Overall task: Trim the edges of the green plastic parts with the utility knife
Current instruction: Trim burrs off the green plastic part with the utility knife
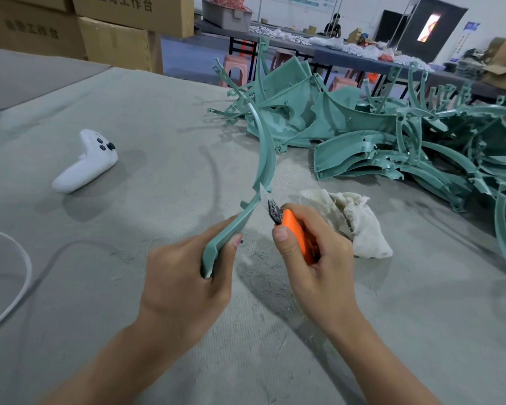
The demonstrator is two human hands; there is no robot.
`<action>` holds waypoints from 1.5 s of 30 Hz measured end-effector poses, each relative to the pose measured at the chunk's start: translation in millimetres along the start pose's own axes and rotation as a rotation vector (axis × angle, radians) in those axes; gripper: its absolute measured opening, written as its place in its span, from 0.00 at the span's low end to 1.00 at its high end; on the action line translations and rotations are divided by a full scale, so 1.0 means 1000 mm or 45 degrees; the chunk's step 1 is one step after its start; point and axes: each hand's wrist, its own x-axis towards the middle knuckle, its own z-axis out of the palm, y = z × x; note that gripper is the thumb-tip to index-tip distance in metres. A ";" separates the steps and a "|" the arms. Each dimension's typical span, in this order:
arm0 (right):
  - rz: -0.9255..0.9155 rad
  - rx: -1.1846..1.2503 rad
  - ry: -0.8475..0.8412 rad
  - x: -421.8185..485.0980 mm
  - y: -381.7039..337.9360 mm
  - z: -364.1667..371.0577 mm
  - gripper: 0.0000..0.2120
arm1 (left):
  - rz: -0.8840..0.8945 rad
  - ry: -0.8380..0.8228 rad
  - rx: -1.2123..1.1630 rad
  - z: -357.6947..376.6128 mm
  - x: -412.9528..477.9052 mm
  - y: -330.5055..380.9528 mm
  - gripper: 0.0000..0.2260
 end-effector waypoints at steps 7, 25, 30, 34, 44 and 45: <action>0.103 -0.034 0.069 0.008 0.009 -0.009 0.11 | 0.014 -0.043 -0.054 -0.001 -0.003 0.005 0.13; 0.041 0.005 0.029 0.004 0.005 -0.010 0.11 | 0.031 -0.025 -0.045 -0.003 0.000 0.005 0.12; -0.045 0.028 -0.059 -0.001 0.000 -0.007 0.14 | -0.003 0.011 -0.025 -0.004 0.001 0.003 0.12; -0.007 0.008 -0.017 -0.001 -0.002 -0.005 0.15 | 0.024 0.017 -0.014 -0.003 0.002 0.003 0.12; 0.071 0.005 0.067 0.003 0.003 -0.002 0.14 | 0.024 -0.033 -0.017 -0.002 -0.001 0.003 0.13; 0.105 0.012 0.081 0.006 0.006 -0.004 0.13 | 0.035 -0.047 -0.027 -0.002 -0.002 0.004 0.13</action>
